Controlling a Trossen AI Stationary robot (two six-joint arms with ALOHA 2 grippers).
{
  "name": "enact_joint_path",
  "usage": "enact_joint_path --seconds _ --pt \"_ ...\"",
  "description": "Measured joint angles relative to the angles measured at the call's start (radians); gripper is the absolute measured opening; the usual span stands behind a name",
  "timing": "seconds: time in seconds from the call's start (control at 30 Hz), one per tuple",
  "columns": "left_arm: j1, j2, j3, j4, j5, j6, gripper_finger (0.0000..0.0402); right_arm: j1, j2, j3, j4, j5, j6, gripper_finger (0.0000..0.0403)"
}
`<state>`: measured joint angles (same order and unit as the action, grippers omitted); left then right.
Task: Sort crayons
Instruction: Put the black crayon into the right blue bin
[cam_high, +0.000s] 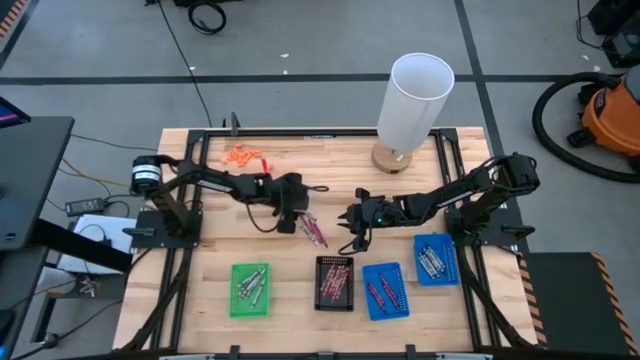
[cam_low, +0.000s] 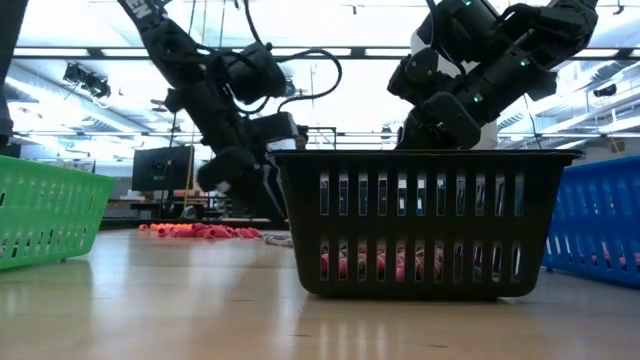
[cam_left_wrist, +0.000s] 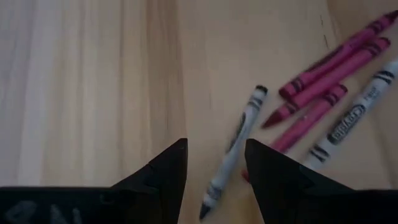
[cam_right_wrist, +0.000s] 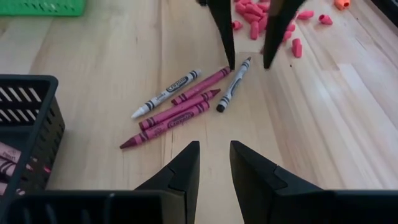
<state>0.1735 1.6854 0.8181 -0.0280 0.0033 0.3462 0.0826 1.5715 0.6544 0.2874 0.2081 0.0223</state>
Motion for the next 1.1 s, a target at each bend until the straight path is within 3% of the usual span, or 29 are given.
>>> enact_joint_path --seconds 0.37,0.5,0.9,1.1 --pt "0.012 0.077 0.015 0.018 0.03 0.042 0.0171 0.0 0.0 0.0 0.001 -0.002 -0.005 0.0098" --pt "0.033 0.08 0.017 0.006 0.088 0.026 0.0166 0.0 0.0 0.0 0.004 -0.003 -0.007 0.0098" --pt "0.053 0.079 0.017 -0.026 0.139 0.014 0.0038 0.0 0.0 0.0 0.004 -0.003 -0.007 0.0098" --pt "0.031 0.073 0.016 -0.029 0.069 0.032 0.0015 0.0 0.0 0.0 0.001 -0.003 -0.007 0.0098"
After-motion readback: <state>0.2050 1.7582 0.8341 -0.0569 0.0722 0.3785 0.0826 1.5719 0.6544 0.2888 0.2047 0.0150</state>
